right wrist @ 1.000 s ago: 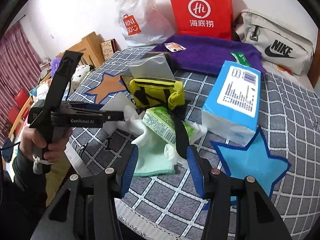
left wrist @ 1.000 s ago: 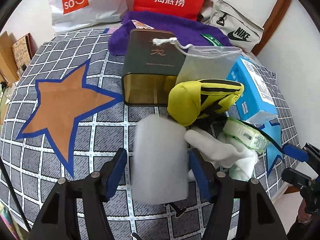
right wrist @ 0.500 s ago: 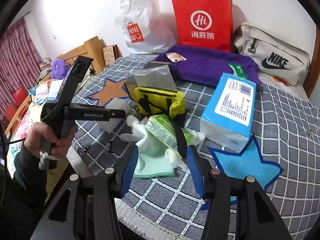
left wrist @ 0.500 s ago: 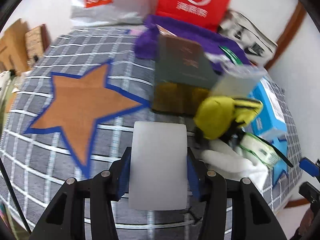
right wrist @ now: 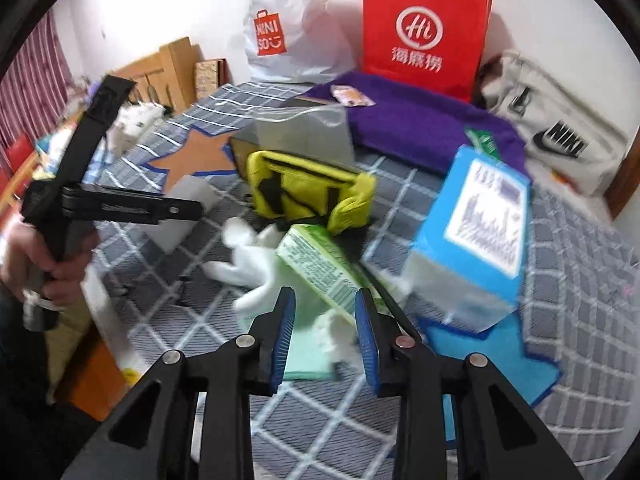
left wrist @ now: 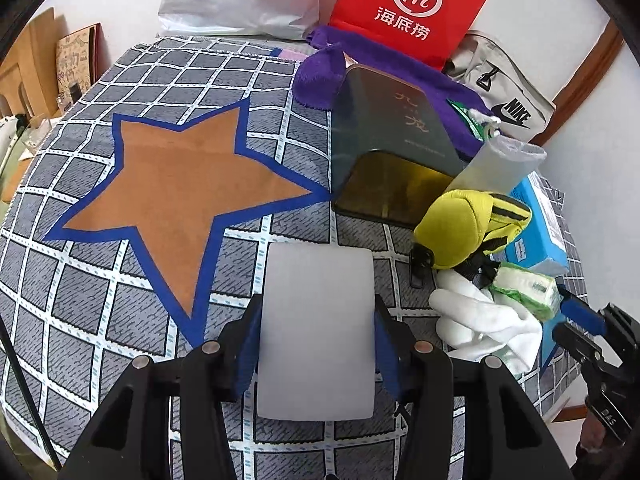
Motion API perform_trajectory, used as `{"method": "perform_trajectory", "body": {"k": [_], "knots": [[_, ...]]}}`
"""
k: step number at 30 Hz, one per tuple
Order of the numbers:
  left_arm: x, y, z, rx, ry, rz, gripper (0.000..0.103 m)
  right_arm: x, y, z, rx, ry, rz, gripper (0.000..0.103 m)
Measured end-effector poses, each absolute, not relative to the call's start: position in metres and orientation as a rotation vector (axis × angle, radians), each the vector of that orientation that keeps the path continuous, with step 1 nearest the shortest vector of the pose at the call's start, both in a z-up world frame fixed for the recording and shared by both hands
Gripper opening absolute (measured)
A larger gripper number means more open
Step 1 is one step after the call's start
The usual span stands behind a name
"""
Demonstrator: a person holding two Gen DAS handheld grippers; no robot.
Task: Organize soft objects
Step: 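Grasp the light green tissue pack with the right tool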
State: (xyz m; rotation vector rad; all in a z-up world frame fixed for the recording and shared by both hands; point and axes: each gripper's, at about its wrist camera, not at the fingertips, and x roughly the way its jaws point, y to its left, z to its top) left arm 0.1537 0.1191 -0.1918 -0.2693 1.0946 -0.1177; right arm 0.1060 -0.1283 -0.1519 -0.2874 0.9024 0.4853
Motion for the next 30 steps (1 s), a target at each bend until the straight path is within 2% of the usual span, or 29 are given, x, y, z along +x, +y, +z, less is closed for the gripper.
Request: {"method": "perform_trajectory", "body": {"k": [8, 9, 10, 12, 16, 18, 26, 30], "knots": [[0.154, 0.118, -0.192, -0.258, 1.091, -0.130, 0.049, 0.117, -0.111, -0.151, -0.400, 0.830, 0.460, 0.031], [0.155, 0.118, -0.192, -0.261, 1.092, -0.132, 0.049, 0.116, -0.111, -0.146, -0.387, 0.813, 0.477, 0.033], [0.155, 0.118, -0.192, -0.263, 1.092, -0.132, 0.049, 0.118, -0.109, -0.144, -0.385, 0.811, 0.482, 0.042], [0.155, 0.117, -0.192, -0.260, 1.093, -0.129, 0.049, 0.121, -0.105, -0.145, -0.401, 0.805, 0.479, 0.050], [0.155, 0.115, -0.191, -0.253, 1.093, -0.126, 0.049, 0.126, -0.093, -0.158, -0.437, 0.832, 0.513, 0.049], [0.154, 0.117, -0.191, -0.264, 1.095, -0.133, 0.049, 0.123, -0.090, -0.162, -0.461, 0.834, 0.519, 0.045], [0.150, 0.117, -0.191, -0.269, 1.092, -0.134, 0.049, 0.104, -0.098, -0.144, -0.430, 0.786, 0.552, 0.044], [0.148, 0.116, -0.191, -0.270, 1.090, -0.140, 0.049, 0.110, -0.100, -0.160, -0.454, 0.844, 0.557, 0.033]]}}
